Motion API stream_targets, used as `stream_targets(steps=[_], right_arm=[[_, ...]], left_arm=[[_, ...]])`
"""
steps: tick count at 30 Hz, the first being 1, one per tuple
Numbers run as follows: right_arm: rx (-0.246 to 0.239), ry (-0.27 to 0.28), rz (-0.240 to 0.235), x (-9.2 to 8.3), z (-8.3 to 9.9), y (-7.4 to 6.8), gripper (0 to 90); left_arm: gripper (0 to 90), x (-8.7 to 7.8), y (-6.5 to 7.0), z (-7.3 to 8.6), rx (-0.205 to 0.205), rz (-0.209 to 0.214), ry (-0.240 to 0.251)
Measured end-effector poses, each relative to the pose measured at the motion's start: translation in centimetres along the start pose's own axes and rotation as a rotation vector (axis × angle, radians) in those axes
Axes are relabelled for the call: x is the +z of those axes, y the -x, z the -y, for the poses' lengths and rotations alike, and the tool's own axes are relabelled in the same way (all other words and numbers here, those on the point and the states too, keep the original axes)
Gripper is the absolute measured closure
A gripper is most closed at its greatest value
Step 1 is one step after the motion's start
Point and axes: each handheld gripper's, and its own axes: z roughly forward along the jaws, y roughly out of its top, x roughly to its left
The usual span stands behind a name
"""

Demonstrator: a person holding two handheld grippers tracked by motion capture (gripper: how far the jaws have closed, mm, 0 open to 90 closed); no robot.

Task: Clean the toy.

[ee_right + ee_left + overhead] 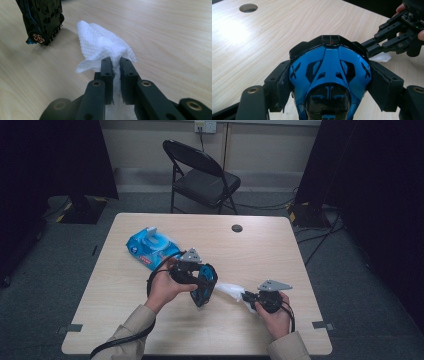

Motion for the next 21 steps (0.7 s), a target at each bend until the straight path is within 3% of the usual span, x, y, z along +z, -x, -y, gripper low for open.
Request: stream_targets(steps=[5,10,12,16,17,19,21], right_arm=[[0.009,0.051,-0.025,-1.2,-1.0,0.1,83.6],[-0.008,0.158,-0.065,-3.7,-3.2,-0.3,84.1],[-0.036,0.214,-0.096,-5.2,-4.7,-1.0,84.3],[-0.062,0.244,-0.131,-5.8,-6.2,-1.9,84.3],[-0.068,0.262,-0.171,-5.8,-7.2,-2.6,84.3],[-0.08,0.254,-0.173,-5.7,-7.6,-3.0,84.3],[-0.125,0.225,-0.161,-4.9,-8.9,-4.4,84.2]], left_arm=[[26.6,-0.7,-0.1,-0.1,0.002,-0.009,0.01],[26.6,-1.2,-0.4,-0.3,-0.013,-0.015,0.025],[26.6,-1.3,-0.4,-0.5,-0.002,-0.025,0.015],[26.6,-1.3,-0.2,-0.9,0.004,-0.018,0.007],[26.6,-1.2,0.0,-1.1,0.006,-0.019,0.007],[26.6,-1.1,0.2,-1.3,0.014,-0.011,0.009],[26.6,-0.9,0.4,-1.5,0.014,0.003,0.01]])
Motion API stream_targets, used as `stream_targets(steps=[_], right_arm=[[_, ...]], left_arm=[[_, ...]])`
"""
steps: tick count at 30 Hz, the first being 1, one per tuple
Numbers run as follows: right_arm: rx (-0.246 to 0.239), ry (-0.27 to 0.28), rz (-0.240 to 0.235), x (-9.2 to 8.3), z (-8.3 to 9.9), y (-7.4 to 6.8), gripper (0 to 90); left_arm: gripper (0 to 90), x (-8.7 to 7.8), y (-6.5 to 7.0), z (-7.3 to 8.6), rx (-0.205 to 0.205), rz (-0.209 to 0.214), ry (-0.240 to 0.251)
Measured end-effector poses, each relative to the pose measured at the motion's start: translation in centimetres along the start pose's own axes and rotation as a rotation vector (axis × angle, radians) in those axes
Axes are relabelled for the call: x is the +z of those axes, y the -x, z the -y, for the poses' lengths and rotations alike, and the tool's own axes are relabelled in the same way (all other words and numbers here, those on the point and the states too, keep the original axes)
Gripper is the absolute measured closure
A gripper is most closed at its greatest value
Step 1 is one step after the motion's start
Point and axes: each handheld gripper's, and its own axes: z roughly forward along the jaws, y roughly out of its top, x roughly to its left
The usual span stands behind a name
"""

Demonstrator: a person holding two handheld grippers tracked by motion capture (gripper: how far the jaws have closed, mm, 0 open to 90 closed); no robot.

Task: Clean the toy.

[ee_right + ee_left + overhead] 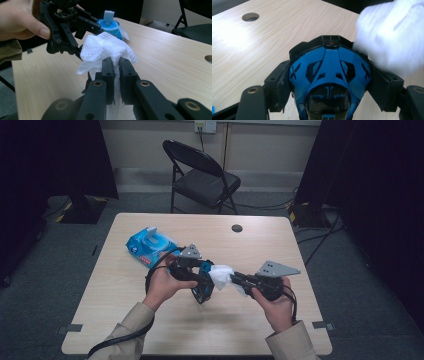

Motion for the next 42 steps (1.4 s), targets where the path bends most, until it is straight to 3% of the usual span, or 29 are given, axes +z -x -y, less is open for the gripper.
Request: stream_targets(steps=[3,7,10,18,28,37,42], right_arm=[[-0.008,-0.006,-0.003,0.9,-0.4,-0.4,84.2],[-0.038,-0.046,0.04,2.5,-0.8,-1.1,84.2],[-0.036,-0.04,0.051,3.2,-0.8,-1.0,84.2],[-0.004,-0.019,0.07,3.6,-1.3,-0.3,84.2],[-0.015,-0.059,0.113,4.9,-1.8,0.6,84.2],[0.002,-0.092,0.108,5.9,-1.6,1.4,84.2],[0.026,-0.068,0.098,5.9,-1.5,1.8,84.1]], left_arm=[[26.6,0.4,0.4,-0.1,0.011,0.012,-0.007],[26.6,0.6,0.8,-0.2,0.011,0.031,-0.008],[26.6,0.6,0.7,0.0,0.014,0.029,-0.013],[26.6,0.9,1.2,-0.1,0.012,0.062,-0.009],[26.6,1.3,2.0,-0.5,0.035,0.098,-0.014],[26.6,1.2,2.4,-0.7,0.048,0.116,-0.013],[26.6,1.0,2.2,-0.7,0.05,0.11,0.003]])
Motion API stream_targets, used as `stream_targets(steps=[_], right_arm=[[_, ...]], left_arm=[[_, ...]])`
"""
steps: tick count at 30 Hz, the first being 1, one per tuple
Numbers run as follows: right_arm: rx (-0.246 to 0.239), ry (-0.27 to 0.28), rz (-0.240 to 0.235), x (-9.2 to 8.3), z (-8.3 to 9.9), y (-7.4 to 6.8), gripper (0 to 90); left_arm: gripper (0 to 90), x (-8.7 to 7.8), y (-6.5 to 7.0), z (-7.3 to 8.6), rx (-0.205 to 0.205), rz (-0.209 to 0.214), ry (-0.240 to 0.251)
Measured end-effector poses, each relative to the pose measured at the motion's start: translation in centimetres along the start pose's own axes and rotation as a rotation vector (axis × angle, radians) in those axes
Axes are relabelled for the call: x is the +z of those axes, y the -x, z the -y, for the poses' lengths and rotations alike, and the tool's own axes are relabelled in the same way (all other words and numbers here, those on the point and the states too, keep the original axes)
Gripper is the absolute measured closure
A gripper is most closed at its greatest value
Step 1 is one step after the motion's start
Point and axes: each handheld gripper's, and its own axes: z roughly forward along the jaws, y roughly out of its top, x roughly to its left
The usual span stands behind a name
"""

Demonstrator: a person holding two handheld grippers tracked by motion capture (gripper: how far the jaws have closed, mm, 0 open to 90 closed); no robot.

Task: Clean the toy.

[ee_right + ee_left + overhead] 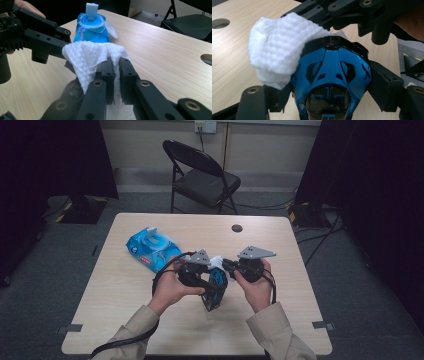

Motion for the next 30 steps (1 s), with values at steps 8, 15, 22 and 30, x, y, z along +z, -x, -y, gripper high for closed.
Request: stream_targets(steps=[8,15,22,30], right_arm=[[0.006,0.077,0.011,-2.3,-1.1,0.7,84.1],[-0.005,0.171,-0.018,-5.0,-1.9,0.2,84.1],[-0.067,0.132,-0.055,-4.8,-1.3,-1.9,83.9],[-0.086,0.086,-0.036,-2.6,-0.6,-2.8,83.6]], left_arm=[[26.6,-1.0,-0.7,0.0,-0.005,-0.034,0.021],[26.6,-1.6,-1.7,0.5,-0.033,-0.076,0.017],[26.6,-1.5,-1.7,0.2,-0.036,-0.075,0.025],[26.6,-0.9,-1.1,0.0,-0.019,-0.057,0.012]])
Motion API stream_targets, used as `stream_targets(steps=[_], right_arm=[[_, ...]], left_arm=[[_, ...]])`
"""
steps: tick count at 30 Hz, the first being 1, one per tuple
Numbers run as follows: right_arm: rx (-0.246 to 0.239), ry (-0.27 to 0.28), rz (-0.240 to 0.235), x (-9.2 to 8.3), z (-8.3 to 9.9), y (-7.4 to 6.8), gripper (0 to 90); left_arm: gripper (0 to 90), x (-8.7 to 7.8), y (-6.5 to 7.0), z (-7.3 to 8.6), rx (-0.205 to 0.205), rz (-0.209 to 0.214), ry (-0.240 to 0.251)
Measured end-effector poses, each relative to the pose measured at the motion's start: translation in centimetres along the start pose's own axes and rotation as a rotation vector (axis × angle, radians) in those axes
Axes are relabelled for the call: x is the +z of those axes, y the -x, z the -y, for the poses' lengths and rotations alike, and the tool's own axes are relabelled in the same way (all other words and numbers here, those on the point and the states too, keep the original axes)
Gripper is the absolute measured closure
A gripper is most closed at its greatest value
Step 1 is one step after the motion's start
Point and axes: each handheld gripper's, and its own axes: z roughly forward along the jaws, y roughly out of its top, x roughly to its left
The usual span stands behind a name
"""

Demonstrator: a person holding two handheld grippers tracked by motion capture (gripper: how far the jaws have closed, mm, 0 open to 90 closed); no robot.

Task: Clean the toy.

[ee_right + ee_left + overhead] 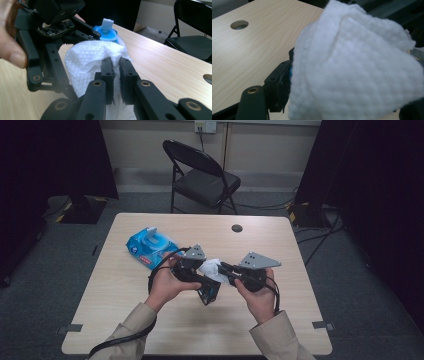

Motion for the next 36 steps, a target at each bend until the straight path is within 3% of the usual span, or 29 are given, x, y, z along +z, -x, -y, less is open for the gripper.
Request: stream_targets(steps=[10,20,28,36], right_arm=[[-0.009,-0.048,0.025,1.6,-1.2,1.0,83.7],[0.029,-0.068,0.025,2.4,-0.8,1.8,83.7],[0.046,-0.044,0.043,1.7,-0.9,2.6,84.0],[0.062,0.058,0.031,-1.0,-1.7,2.9,83.9]], left_arm=[[26.5,0.2,0.8,-0.2,0.023,0.039,0.001],[26.6,0.4,1.1,-0.2,0.031,0.049,-0.007],[26.6,-0.1,0.8,-0.6,0.028,0.04,0.01],[26.6,-1.1,-0.7,-0.3,-0.015,-0.001,0.027]])
